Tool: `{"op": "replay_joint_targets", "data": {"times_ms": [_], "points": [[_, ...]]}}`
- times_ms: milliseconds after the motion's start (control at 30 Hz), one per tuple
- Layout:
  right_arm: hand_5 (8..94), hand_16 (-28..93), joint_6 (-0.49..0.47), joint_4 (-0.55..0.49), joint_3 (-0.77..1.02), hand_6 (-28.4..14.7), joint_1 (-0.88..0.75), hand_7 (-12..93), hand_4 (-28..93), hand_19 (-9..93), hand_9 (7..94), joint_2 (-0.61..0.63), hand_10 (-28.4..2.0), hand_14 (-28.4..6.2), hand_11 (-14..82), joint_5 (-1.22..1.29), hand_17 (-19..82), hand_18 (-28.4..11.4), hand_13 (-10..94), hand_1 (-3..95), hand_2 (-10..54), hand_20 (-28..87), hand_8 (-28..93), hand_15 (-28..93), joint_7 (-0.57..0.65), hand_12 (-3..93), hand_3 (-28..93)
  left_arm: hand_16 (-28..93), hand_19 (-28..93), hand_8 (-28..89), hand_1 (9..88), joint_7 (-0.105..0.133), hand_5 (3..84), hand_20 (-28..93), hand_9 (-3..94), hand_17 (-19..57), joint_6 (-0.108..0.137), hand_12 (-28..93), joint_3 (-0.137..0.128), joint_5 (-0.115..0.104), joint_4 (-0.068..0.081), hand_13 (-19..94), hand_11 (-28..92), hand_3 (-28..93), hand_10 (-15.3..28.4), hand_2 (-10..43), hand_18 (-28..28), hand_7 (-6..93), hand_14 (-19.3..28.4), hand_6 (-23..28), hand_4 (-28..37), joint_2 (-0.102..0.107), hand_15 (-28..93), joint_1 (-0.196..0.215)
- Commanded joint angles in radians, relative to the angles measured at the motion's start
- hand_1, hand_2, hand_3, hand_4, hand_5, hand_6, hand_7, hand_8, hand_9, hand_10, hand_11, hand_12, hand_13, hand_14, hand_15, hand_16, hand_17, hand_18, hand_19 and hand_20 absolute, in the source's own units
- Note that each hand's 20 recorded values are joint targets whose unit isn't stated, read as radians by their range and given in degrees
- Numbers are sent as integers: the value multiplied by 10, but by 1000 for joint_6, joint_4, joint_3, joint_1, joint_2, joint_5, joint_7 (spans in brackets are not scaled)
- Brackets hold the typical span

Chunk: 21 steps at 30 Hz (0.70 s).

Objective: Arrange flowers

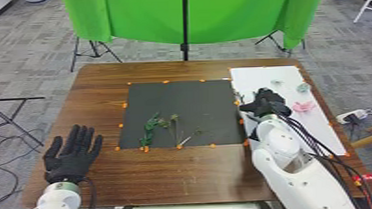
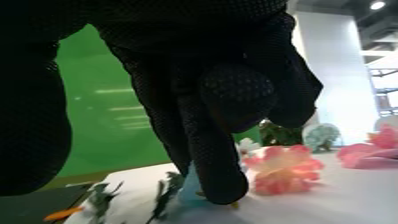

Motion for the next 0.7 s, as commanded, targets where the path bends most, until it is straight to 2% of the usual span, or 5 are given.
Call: {"op": "replay_joint_targets", "data": {"times_ms": [33, 267, 367, 533, 700], "points": [[631, 322, -106, 77, -71, -128, 24, 76, -283, 932, 692, -5, -212, -150, 476, -66, 500, -258, 705, 387, -95, 604, -81, 788, -33, 280, 554, -90, 424, -89, 283, -8, 463, 188, 416, -74, 60, 117, 16, 28, -13, 301, 275, 834, 162, 148, 144, 103, 166, 114, -283, -14, 471, 12], [713, 318, -88, 143, -89, -64, -17, 270, -282, 932, 708, -26, -189, -138, 496, -119, 502, -247, 714, 448, -95, 605, -57, 793, -37, 296, 775, -91, 426, -90, 282, -12, 479, 187, 417, -75, 47, 118, 9, 32, -15, 301, 285, 836, 164, 144, 145, 116, 168, 115, -283, -19, 474, 19], [754, 318, -69, 151, -79, -57, -32, 304, -283, 932, 768, -31, -162, -132, 361, -112, 505, -244, 729, 566, -95, 598, 89, 781, -29, 416, 696, -92, 426, -92, 281, -11, 486, 187, 418, -75, 47, 117, 6, 13, -15, 301, 286, 837, 164, 143, 145, 119, 168, 115, -283, -22, 474, 24], [816, 358, 5, 144, -65, -41, -44, 297, -282, 932, 885, -32, -126, -82, 174, -92, 509, -249, 816, 602, -95, 554, 115, 613, -10, 419, 743, -91, 426, -94, 282, -11, 494, 186, 420, -75, 52, 117, 2, -14, -16, 302, 287, 835, 164, 143, 145, 124, 169, 115, -283, -26, 476, 34], [832, 373, 88, 95, -42, -29, -47, 315, -282, 932, 925, -19, -111, -65, 143, -61, 529, -254, 867, 597, -95, 539, 157, 551, 1, 425, 779, -92, 427, -95, 283, -14, 498, 186, 423, -75, 50, 116, 3, -27, -14, 305, 288, 835, 163, 143, 145, 126, 169, 115, -283, -29, 479, 29]]}}
